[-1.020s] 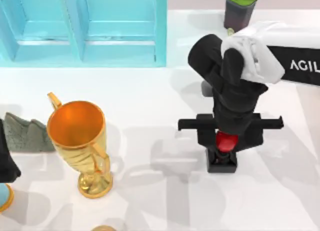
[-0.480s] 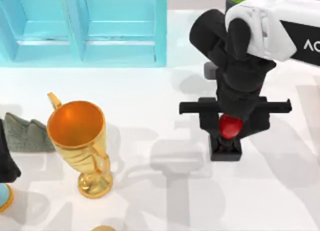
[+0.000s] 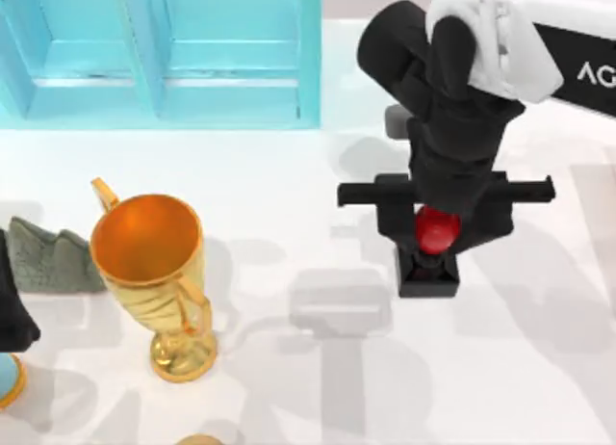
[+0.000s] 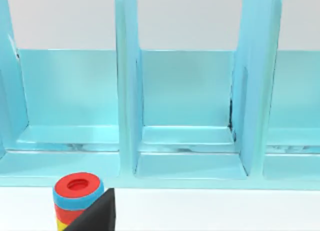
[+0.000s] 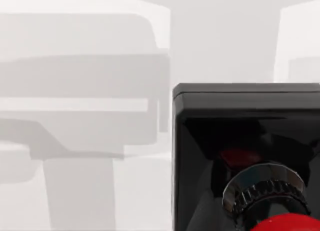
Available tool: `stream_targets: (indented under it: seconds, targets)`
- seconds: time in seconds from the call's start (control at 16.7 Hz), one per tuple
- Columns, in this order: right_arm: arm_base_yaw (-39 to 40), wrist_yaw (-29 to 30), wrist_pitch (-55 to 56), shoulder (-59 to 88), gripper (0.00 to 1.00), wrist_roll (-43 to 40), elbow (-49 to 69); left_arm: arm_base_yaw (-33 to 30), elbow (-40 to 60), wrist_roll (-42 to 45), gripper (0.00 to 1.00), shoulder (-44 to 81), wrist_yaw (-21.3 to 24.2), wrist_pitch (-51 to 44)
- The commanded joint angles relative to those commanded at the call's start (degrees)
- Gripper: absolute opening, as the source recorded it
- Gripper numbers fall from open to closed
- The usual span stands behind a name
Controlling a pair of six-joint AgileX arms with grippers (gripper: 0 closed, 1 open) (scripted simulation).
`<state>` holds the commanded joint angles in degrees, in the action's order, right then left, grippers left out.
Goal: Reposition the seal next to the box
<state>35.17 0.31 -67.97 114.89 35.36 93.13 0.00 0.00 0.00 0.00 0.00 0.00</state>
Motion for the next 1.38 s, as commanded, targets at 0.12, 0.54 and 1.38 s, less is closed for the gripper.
stream_targets:
  seconds: [0.12, 0.54, 1.38]
  targets:
    - [-0.5, 0.3, -2.8, 1.8, 0.00, -1.3, 5.1, 0.0, 0.0, 0.0, 1.00, 0.0, 0.0, 0.0]
    - [-12.0, 0.6, -19.8, 10.0, 0.00, -13.8, 28.6, 0.0, 0.0, 0.0, 1.00, 0.0, 0.0, 0.0]
    - [-31.4, 0.0, -29.5, 17.0, 0.00, -30.5, 46.7, 0.0, 0.0, 0.0, 1.00, 0.0, 0.0, 0.0]
